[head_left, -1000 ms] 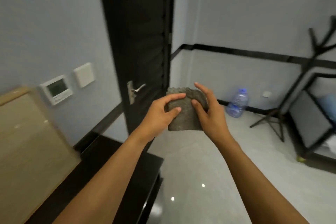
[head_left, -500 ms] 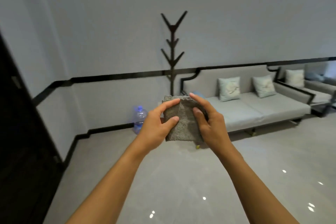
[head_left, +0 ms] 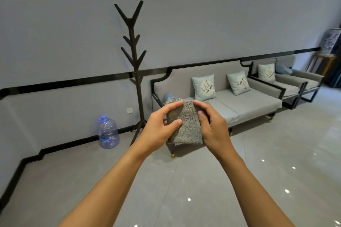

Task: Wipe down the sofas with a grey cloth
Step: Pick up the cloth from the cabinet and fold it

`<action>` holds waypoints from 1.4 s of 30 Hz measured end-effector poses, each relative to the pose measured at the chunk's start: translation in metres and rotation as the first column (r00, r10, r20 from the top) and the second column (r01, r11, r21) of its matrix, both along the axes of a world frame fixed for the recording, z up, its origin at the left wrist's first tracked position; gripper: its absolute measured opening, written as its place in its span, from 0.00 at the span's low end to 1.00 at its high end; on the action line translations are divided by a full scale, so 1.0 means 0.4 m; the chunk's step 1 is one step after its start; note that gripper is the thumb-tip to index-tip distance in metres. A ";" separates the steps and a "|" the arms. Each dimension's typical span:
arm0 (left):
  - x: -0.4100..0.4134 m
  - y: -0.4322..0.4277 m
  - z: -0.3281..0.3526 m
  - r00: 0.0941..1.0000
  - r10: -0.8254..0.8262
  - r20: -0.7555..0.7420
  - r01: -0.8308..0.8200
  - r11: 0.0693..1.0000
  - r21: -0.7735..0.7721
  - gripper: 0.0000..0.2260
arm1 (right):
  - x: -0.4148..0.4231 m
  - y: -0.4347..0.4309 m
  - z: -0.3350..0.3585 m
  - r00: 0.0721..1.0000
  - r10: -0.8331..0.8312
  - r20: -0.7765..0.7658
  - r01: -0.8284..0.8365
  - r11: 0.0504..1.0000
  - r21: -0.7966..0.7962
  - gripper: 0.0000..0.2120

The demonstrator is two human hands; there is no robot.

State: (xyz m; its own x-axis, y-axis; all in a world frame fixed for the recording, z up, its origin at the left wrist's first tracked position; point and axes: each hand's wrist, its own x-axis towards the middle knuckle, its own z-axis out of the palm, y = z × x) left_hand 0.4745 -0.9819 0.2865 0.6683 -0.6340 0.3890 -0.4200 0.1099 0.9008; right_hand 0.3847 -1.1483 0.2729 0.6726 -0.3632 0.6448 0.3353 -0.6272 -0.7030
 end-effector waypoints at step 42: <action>1.954 -1.060 -0.479 0.890 0.430 -0.151 -0.383 0.885 0.264 0.26 | 2.075 -1.028 -0.472 0.875 0.270 -0.403 -0.234 0.962 0.137 0.23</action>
State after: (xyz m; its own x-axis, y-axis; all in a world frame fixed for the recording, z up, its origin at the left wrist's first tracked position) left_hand 1.2561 -1.4061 0.0947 0.9338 -0.3429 0.1019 -0.1929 -0.2427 0.9507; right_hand 1.2149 -1.5595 0.0840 0.9470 -0.1844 0.2629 0.1416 -0.4950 -0.8573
